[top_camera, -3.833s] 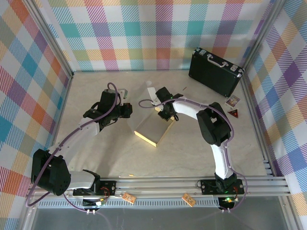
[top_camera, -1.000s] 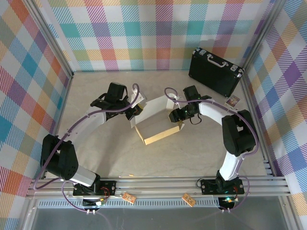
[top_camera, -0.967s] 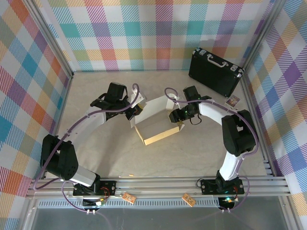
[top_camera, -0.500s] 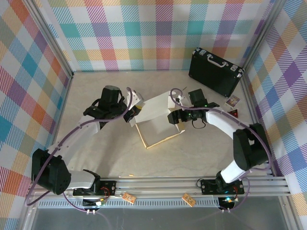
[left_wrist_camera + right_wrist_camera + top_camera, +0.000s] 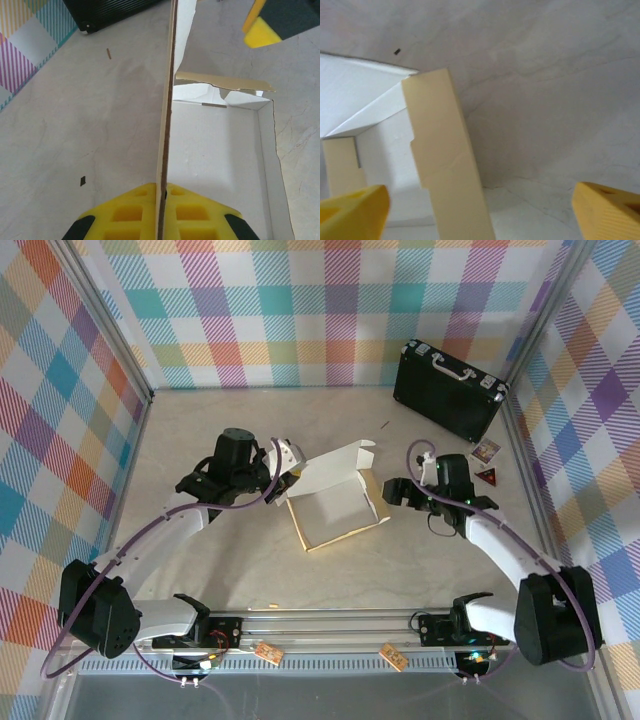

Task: Fold the paper box

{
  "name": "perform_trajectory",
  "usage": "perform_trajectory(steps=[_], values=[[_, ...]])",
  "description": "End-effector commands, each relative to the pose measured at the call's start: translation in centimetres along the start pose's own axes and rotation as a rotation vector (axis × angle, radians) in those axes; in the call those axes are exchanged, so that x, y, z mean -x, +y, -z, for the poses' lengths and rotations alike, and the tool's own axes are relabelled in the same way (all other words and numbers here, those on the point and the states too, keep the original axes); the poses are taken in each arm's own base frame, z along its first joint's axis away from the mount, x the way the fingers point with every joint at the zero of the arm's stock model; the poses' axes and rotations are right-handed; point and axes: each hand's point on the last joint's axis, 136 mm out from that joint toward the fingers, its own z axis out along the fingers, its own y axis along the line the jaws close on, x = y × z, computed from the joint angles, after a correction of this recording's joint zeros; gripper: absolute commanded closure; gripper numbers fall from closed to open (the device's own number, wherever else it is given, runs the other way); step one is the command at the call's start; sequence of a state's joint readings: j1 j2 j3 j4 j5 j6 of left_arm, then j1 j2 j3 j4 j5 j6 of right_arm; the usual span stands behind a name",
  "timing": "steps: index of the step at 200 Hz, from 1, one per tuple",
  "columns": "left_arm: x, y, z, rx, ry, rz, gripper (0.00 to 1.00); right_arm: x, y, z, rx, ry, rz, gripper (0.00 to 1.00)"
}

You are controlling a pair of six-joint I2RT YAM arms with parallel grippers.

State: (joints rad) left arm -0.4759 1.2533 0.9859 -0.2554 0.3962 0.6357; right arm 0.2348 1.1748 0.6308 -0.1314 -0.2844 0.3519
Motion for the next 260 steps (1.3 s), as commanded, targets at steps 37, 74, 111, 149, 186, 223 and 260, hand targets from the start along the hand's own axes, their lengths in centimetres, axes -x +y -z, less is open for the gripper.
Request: perform_trajectory(steps=[37,74,111,149,186,223,260], values=[[1.6,0.1,0.1,-0.009,-0.052,-0.049,0.97,0.1,-1.2,-2.8,0.002,0.090,-0.125,0.40],[1.5,0.1,-0.2,-0.012,-0.047,-0.044,0.97,0.2,0.5,-6.1,0.167,0.167,-0.181,0.39],[1.3,0.2,-0.6,-0.020,-0.034,-0.032,0.97,0.6,2.4,-6.4,0.293,0.172,-0.167,0.50],[1.3,0.1,-0.9,-0.034,-0.034,-0.011,0.97,-0.4,3.7,-7.3,0.321,0.227,-0.136,0.62],[1.2,0.3,-1.3,-0.031,-0.028,0.010,0.97,-1.9,4.4,-8.0,0.293,0.264,-0.095,0.69],[1.2,0.7,-1.8,-0.029,-0.024,0.054,0.97,-3.2,3.9,-9.1,0.191,0.309,-0.031,0.69],[0.8,1.3,-2.8,-0.029,0.017,0.155,0.98,-4.7,2.1,-10.2,-0.098,0.349,0.192,0.68]])
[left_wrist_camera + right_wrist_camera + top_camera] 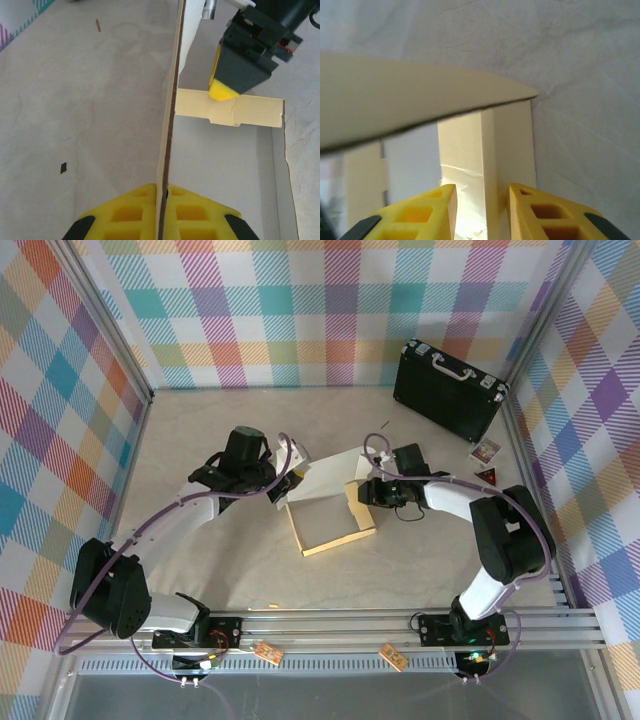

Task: Fold the paper box

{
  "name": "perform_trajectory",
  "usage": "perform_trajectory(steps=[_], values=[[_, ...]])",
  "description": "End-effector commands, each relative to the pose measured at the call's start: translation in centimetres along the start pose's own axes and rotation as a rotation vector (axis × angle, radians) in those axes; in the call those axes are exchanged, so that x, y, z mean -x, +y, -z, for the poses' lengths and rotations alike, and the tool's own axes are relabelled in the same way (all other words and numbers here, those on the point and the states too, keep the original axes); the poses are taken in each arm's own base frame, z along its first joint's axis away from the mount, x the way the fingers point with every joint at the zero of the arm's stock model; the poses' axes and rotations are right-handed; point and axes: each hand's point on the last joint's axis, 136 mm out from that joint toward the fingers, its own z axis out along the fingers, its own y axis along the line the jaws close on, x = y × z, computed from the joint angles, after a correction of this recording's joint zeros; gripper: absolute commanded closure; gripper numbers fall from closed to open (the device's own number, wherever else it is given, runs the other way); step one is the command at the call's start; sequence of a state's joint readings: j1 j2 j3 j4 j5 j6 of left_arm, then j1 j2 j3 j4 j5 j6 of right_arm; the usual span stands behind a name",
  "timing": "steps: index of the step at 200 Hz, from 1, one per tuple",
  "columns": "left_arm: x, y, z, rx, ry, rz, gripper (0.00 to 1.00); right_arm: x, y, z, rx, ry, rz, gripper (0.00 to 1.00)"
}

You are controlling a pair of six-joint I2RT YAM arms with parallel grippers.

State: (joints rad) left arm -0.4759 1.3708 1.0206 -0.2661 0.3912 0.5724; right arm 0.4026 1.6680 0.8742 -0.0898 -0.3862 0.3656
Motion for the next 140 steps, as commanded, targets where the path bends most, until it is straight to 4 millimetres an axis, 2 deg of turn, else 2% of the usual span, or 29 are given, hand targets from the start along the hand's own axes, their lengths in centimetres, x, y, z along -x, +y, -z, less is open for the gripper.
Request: perform_trajectory(steps=[1,39,64,86,102,140], values=[[2.9,0.8,0.2,0.002,-0.060,0.059,0.98,-1.2,-1.6,-0.6,-0.230,0.057,0.148,0.68],[3.1,0.7,0.0,-0.015,-0.054,0.110,0.97,-1.4,-2.3,-0.9,-0.373,0.102,0.209,0.69],[3.7,0.5,0.7,-0.019,-0.080,0.111,0.97,-1.4,-3.7,-1.0,-0.506,0.149,0.267,0.70],[4.3,0.4,1.2,-0.021,-0.102,0.102,0.97,-1.3,-4.3,-1.4,-0.556,0.171,0.297,0.72],[4.3,0.1,1.3,-0.034,-0.103,0.096,0.97,-1.1,-4.5,-1.5,-0.573,0.175,0.311,0.79],[4.2,-0.3,1.6,-0.046,-0.109,0.082,0.97,-1.0,-4.2,-2.0,-0.574,0.217,0.367,0.79]])
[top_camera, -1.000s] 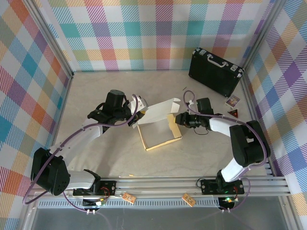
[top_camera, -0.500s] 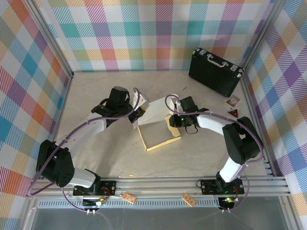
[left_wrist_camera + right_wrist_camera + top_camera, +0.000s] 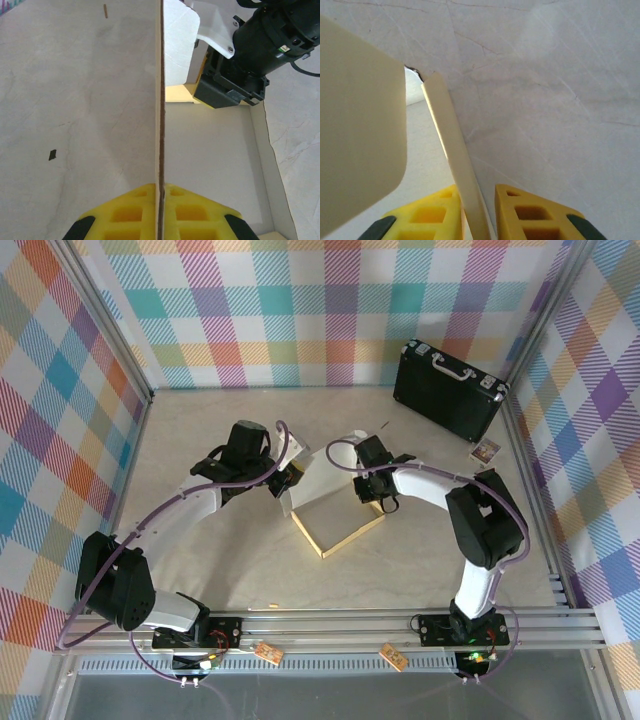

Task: Fold the paper box

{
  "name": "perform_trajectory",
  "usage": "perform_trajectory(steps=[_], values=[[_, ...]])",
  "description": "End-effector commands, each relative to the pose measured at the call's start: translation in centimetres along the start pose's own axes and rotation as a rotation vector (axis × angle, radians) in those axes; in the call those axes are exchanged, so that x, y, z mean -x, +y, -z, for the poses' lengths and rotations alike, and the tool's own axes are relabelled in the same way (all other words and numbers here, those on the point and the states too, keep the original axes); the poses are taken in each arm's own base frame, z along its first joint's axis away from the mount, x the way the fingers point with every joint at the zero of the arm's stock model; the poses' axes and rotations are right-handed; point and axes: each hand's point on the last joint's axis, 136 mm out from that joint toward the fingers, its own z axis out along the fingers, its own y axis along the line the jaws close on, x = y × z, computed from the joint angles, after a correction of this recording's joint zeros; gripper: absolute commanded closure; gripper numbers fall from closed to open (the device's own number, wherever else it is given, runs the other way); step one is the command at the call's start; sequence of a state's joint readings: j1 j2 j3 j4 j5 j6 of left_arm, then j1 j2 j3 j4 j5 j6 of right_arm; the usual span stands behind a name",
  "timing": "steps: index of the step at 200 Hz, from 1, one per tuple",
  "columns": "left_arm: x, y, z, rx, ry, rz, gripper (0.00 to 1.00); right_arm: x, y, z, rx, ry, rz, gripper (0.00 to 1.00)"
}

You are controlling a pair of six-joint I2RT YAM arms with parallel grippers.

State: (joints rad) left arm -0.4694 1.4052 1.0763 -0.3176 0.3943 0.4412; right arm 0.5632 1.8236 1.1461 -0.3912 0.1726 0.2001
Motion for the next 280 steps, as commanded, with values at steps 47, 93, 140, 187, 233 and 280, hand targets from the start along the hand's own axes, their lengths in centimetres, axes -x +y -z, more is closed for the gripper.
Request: perform_trajectory(steps=[47,93,140,187,233,280], values=[[4.2,-1.3,2.3,-0.037,-0.141,-0.074,0.97,-3.5,0.4,-1.6,-0.093,0.205,0.226,0.87],[5.0,-1.1,3.1,-0.014,-0.163,-0.081,0.98,-4.3,-1.3,-2.3,-0.271,0.251,0.395,0.97],[5.3,-1.1,3.7,0.003,-0.182,-0.093,0.98,-5.5,-0.6,-2.7,-0.234,0.266,0.465,0.95],[5.5,-1.0,4.1,0.016,-0.182,-0.107,0.98,-5.9,-1.4,-2.3,-0.267,0.309,0.522,0.82],[5.7,-1.1,4.3,0.020,-0.187,-0.126,0.98,-5.7,-0.9,-1.0,-0.238,0.337,0.528,0.76],[4.8,-1.2,4.4,0.018,-0.155,-0.123,0.99,-7.0,-0.7,-0.1,-0.200,0.436,0.548,0.72]])
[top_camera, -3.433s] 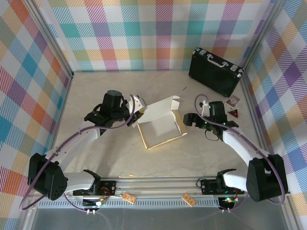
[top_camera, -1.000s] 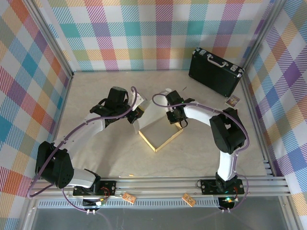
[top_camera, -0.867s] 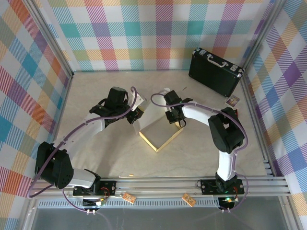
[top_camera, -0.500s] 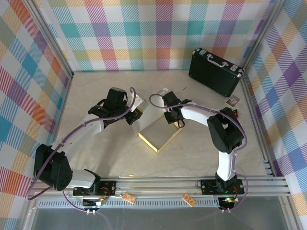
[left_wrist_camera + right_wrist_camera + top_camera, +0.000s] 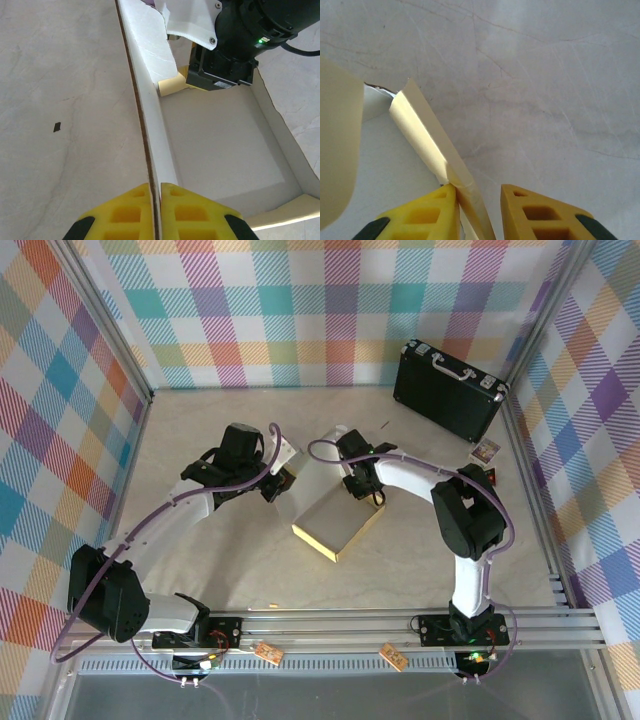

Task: Fold the paper box

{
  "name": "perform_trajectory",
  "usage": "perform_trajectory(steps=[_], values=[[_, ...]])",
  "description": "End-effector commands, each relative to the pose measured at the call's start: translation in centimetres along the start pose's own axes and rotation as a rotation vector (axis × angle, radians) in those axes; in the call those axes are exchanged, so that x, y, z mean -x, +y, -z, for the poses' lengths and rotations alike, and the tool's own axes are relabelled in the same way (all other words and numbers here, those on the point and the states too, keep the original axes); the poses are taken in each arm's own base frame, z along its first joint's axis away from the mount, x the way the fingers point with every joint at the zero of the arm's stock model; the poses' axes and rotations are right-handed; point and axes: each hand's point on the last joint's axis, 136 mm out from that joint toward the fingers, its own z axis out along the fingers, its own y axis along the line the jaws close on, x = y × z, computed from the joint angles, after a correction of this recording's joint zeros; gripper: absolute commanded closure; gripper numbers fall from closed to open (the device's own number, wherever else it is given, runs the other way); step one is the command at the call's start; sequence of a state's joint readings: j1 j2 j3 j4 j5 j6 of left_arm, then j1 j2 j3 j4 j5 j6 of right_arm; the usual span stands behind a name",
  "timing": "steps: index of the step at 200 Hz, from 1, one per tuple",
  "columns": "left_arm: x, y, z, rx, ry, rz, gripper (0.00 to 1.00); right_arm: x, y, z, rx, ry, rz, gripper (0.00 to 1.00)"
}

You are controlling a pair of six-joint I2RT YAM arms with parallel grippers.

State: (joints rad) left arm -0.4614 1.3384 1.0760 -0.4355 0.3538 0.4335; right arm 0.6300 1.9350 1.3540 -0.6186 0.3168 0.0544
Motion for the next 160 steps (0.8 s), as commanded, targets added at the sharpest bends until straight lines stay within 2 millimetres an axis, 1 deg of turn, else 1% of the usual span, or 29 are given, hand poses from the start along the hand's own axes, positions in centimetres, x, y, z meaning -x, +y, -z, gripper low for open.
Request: perform_trajectory(steps=[1,8,20,43,77,97,115,117,119,132,160], values=[[5.9,-1.1,2.7,-0.011,-0.215,-0.152,0.99,-7.9,0.6,-1.2,-0.043,0.318,0.342,0.72],[5.9,-1.0,2.7,-0.009,-0.214,-0.152,0.99,-8.1,0.6,-1.2,-0.043,0.324,0.344,0.71],[5.9,-1.1,2.8,-0.011,-0.218,-0.157,0.99,-8.4,0.6,-1.2,-0.038,0.332,0.345,0.66],[5.9,-1.3,2.9,-0.016,-0.222,-0.170,0.99,-9.1,0.6,-1.1,-0.033,0.357,0.357,0.60],[5.8,-1.4,3.1,-0.009,-0.236,-0.195,1.00,-9.1,0.8,-0.8,-0.015,0.361,0.366,0.60],[5.6,-1.5,3.1,-0.012,-0.235,-0.201,1.00,-9.7,1.6,-0.3,0.041,0.379,0.368,0.57],[5.4,-1.5,2.9,-0.013,-0.229,-0.201,1.00,-10.2,1.9,0.0,0.067,0.394,0.367,0.55],[5.9,-1.4,3.1,-0.006,-0.252,-0.212,1.00,-10.2,2.0,0.0,0.071,0.395,0.367,0.55],[6.0,-1.4,3.1,-0.005,-0.256,-0.214,1.00,-10.3,2.0,0.0,0.075,0.395,0.366,0.55],[6.1,-1.3,3.1,-0.003,-0.258,-0.215,1.00,-10.6,2.5,0.2,0.099,0.397,0.368,0.54],[6.0,-1.3,3.0,-0.003,-0.255,-0.216,1.00,-10.7,3.2,0.4,0.132,0.398,0.368,0.56]])
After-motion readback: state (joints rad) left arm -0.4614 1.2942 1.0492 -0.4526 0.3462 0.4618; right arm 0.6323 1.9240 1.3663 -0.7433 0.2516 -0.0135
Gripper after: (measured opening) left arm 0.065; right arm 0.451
